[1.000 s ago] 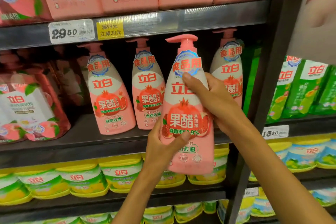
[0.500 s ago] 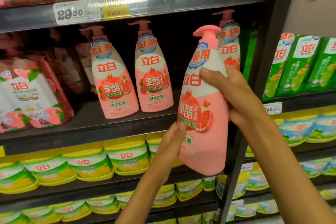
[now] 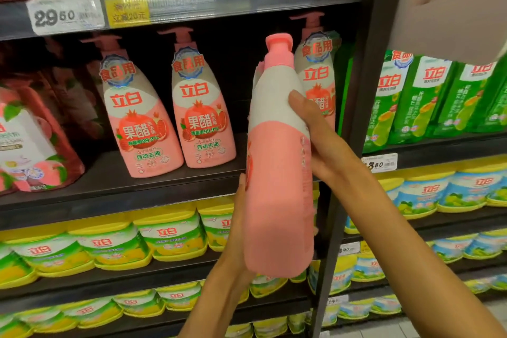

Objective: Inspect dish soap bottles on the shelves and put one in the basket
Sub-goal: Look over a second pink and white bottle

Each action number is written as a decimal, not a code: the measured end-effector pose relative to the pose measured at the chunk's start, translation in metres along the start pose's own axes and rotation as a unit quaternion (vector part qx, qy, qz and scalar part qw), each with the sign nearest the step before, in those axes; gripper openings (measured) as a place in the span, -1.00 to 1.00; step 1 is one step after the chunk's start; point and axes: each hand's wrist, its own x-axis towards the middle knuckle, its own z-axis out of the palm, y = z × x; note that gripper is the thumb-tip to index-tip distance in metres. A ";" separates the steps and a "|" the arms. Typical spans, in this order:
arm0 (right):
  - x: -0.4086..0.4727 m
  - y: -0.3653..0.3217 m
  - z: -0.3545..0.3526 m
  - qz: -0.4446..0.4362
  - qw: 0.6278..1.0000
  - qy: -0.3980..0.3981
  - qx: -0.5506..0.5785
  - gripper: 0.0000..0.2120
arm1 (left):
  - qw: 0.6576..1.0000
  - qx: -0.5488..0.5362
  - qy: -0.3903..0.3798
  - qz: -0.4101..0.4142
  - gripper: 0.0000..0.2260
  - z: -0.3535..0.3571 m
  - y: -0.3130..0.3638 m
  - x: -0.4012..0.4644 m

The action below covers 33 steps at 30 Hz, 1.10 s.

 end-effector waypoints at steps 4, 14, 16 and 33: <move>-0.003 -0.006 -0.003 -0.054 0.992 0.078 -0.086 -0.71 | 0.991 0.137 -0.005 0.002 -0.45 0.006 0.013 0.019; -0.003 -0.014 -0.023 0.004 0.986 0.085 -0.146 -0.53 | 0.980 0.165 0.063 0.093 -0.52 0.034 -0.002 0.011; -0.002 -0.014 -0.033 0.030 0.990 0.044 -0.130 -0.52 | 0.988 0.127 0.040 0.075 -0.52 0.034 -0.003 0.009; -0.004 -0.009 -0.033 0.030 0.996 0.023 -0.083 -0.57 | 0.990 0.117 0.070 0.039 -0.64 0.037 -0.011 0.025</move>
